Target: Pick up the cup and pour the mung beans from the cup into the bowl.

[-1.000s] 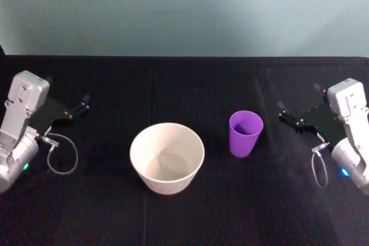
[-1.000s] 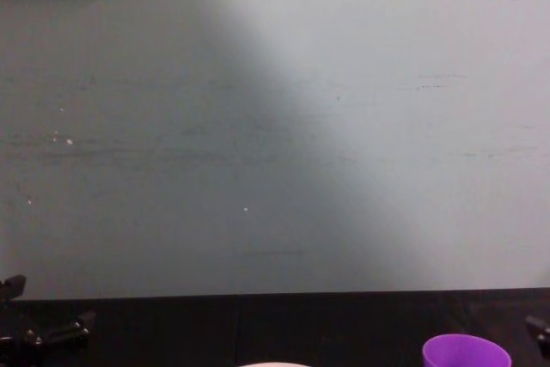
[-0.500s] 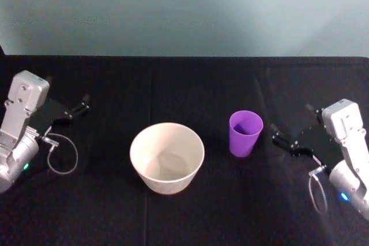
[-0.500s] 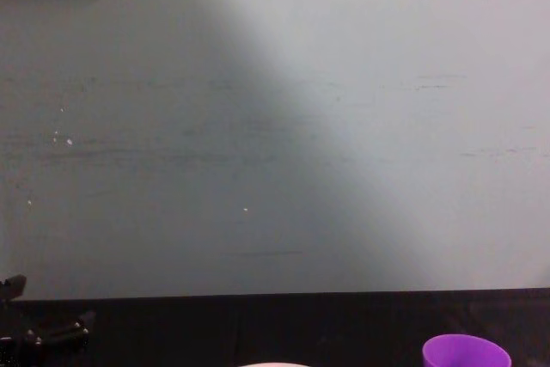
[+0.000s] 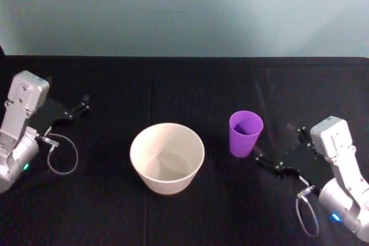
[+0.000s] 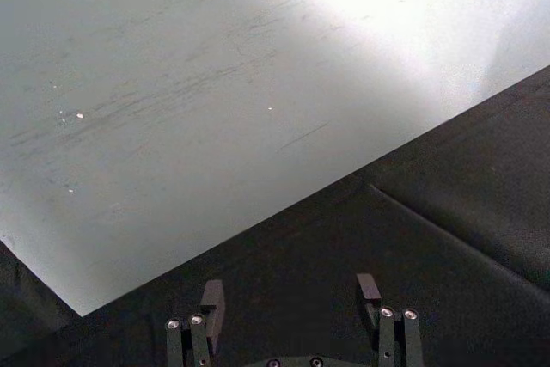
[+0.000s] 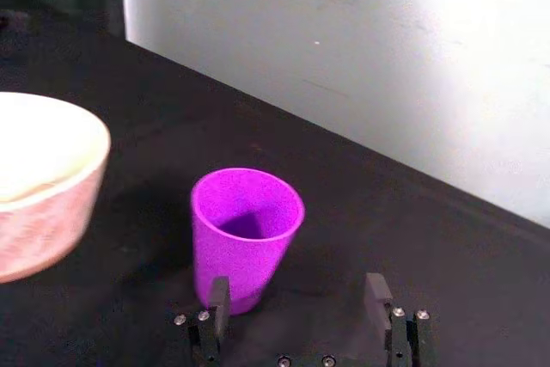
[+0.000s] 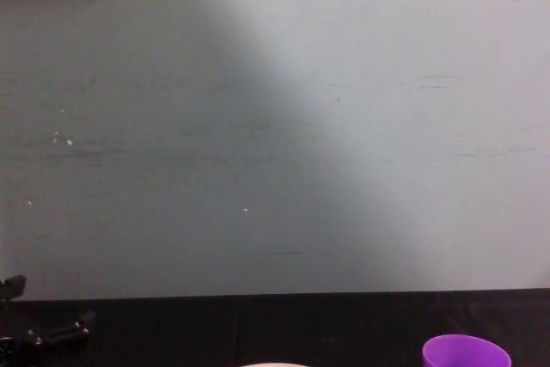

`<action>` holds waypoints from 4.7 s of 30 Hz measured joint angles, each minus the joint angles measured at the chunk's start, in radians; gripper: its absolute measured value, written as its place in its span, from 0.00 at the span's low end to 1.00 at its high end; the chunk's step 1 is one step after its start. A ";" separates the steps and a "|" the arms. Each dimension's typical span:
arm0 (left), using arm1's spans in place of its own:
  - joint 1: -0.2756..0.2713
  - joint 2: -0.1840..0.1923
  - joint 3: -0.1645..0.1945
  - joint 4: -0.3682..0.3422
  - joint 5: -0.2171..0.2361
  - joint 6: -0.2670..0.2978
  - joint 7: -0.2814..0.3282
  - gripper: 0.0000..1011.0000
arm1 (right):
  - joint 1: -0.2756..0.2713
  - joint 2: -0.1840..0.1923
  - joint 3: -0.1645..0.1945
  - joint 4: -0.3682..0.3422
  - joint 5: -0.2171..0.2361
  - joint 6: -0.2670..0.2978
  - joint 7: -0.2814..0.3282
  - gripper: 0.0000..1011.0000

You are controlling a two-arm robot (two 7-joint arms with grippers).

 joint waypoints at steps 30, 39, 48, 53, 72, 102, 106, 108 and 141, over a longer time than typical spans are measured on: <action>0.000 0.000 0.000 0.000 0.000 0.000 0.000 0.99 | 0.108 -0.233 0.018 0.225 0.098 -0.096 0.159 0.99; 0.000 0.000 0.000 0.000 0.000 0.000 0.000 0.99 | 0.135 -0.266 0.028 0.268 0.071 -0.102 0.179 0.99; 0.000 0.000 0.000 0.000 0.000 0.000 0.000 0.99 | 0.128 -0.283 0.049 0.273 0.066 -0.106 0.199 0.80; 0.000 0.000 0.000 0.000 0.000 0.000 0.000 0.99 | 0.116 -0.285 0.063 0.256 0.065 -0.103 0.209 0.73; 0.000 0.000 0.000 0.000 0.000 0.000 0.000 0.99 | 0.085 -0.278 0.124 0.057 0.043 -0.052 0.245 0.72; 0.000 0.000 0.000 0.000 0.000 0.000 0.000 0.99 | 0.084 -0.283 0.137 0.022 0.035 -0.038 0.257 0.72; 0.000 0.000 0.000 0.000 0.000 0.000 0.000 0.99 | 0.084 -0.283 0.137 0.022 0.035 -0.038 0.257 0.72; 0.000 0.000 0.000 0.000 0.000 0.000 0.000 0.99 | 0.084 -0.283 0.137 0.022 0.035 -0.039 0.257 0.72; 0.000 0.000 0.000 0.000 0.000 0.000 0.000 0.99 | 0.084 -0.283 0.137 0.022 0.036 -0.039 0.256 0.72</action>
